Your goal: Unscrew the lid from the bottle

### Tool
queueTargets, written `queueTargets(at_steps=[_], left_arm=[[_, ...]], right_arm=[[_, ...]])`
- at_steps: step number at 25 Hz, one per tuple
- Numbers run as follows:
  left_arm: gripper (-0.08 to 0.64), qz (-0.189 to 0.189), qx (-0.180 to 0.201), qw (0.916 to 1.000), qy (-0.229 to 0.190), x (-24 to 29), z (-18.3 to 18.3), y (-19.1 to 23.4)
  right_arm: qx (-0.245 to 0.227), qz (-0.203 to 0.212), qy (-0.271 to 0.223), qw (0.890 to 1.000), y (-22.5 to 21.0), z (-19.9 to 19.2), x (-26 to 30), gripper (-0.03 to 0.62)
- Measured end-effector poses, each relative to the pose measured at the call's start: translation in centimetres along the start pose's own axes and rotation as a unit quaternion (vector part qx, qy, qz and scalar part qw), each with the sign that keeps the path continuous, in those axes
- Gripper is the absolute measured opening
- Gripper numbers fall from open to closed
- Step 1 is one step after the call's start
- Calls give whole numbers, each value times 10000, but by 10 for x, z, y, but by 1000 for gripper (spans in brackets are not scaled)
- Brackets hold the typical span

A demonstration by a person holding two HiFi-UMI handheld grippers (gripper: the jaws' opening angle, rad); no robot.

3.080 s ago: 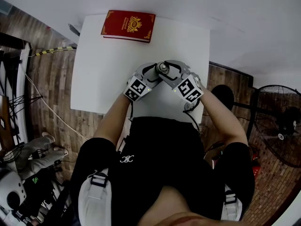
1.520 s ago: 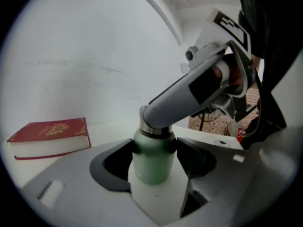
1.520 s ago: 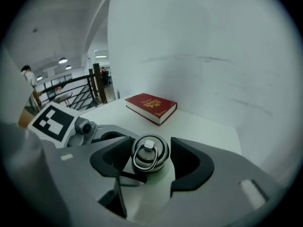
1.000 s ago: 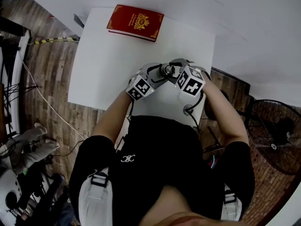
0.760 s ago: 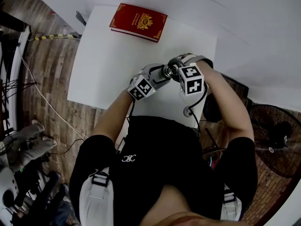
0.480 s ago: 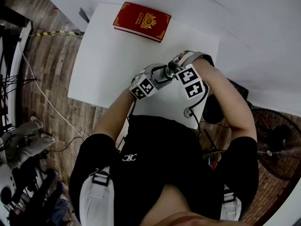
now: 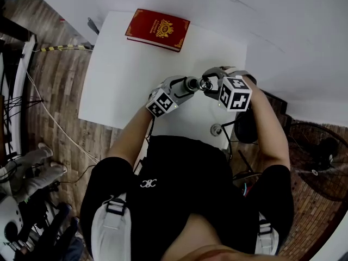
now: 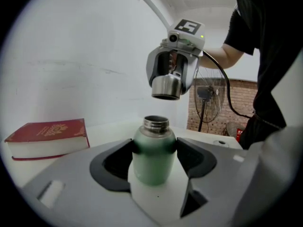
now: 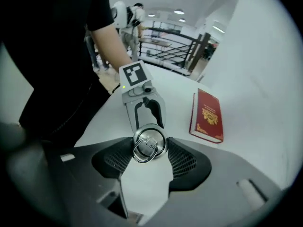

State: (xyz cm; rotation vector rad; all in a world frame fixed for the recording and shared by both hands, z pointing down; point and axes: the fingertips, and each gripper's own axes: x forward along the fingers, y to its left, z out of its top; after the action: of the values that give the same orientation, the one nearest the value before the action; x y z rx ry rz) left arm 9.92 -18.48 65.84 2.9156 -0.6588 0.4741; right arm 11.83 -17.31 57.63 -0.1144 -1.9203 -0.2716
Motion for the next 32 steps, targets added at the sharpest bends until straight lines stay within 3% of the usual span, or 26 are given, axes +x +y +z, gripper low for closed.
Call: queueTargets(at_steps=[2, 5, 7, 13, 15, 17, 18, 22, 25, 29, 32], left_arm=[[345, 17, -34, 10000, 13, -1, 1, 0], [348, 145, -343, 9993, 52, -3, -2, 0], [354, 331, -572, 9978, 12, -8, -2, 2], [349, 817, -861, 9928, -177, -38, 19, -2], [239, 1221, -832, 9887, -259, -54, 33, 1], [84, 1738, -779, 9809, -405, -72, 49, 12], [54, 1936, -747, 9769, -511, -80, 61, 18], [52, 2435, -511, 9656, -761, -109, 104, 37], [54, 2767, -233, 9556, -986, -127, 135, 48], [52, 3068, -249, 9434, -1235, -145, 157, 53], [52, 3106, -434, 9406, -1298, -150, 169, 52]], right_arm=[[767, -246, -438, 9958, 1, -4, -12, 236], [1734, -754, -1016, 9767, 2, -10, -30, 236], [2217, -1204, -1385, 9577, -1, -13, -44, 236], [3341, -2359, -2144, 8870, 7, -35, -72, 236], [3694, -2734, -2316, 8574, 9, -38, -81, 236], [4064, -3142, -2497, 8209, 9, -44, -93, 236], [4236, -3358, -2565, 8013, 9, -48, -99, 236], [4739, -4244, -2833, 7176, 11, -59, -129, 236], [4807, -4903, -2948, 6645, 13, -63, -155, 236], [4876, -5473, -3080, 6065, 18, -65, -179, 236], [4906, -5685, -3220, 5765, 19, -67, -192, 236]])
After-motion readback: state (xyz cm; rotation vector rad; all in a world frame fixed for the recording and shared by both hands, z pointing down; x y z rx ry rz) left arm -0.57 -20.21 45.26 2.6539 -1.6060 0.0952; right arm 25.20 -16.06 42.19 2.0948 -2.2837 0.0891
